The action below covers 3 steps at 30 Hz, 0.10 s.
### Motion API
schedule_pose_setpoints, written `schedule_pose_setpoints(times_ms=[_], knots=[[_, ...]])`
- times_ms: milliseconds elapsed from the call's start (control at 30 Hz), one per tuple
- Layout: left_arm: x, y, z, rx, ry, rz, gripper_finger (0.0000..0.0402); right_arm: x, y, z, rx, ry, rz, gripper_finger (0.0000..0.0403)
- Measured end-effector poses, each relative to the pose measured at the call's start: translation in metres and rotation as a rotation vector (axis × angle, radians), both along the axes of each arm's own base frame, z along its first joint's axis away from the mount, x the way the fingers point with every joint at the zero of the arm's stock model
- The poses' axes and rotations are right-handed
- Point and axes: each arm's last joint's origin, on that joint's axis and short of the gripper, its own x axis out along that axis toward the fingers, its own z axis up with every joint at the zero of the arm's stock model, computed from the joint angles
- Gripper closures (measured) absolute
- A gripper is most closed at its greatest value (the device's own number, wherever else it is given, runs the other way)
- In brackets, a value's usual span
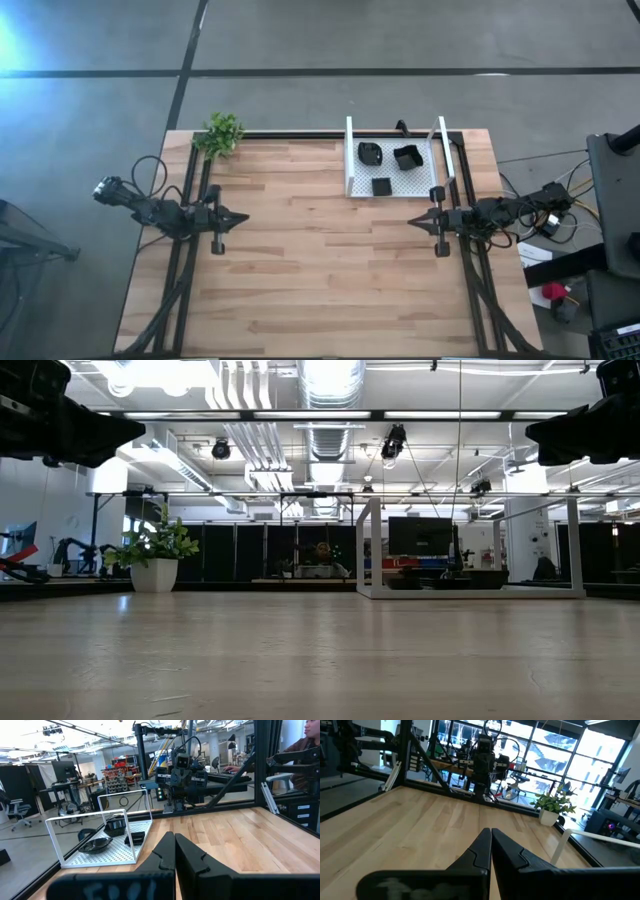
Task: Pick & Place Mini shaped plates
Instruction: Return to Home Position
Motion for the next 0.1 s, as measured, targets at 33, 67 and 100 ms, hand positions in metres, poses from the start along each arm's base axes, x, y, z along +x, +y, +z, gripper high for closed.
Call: schedule_pose_setpoints(times_ms=[33, 67, 100], knots=[[0.0000, 0.0000, 0.0000, 0.000, 0.000, 0.000, 0.0402, 0.0000, 0.0000, 0.0000, 0.000, 0.000, 0.000, 0.0394], [0.0000, 0.0000, 0.0000, 0.000, 0.000, 0.000, 0.0402, 0.0000, 0.0000, 0.0000, 0.000, 0.000, 0.000, 0.0394], [0.0000, 0.0000, 0.0000, 0.000, 0.000, 0.000, 0.0402, 0.0000, 0.0000, 0.0000, 0.000, 0.000, 0.000, 0.0394]])
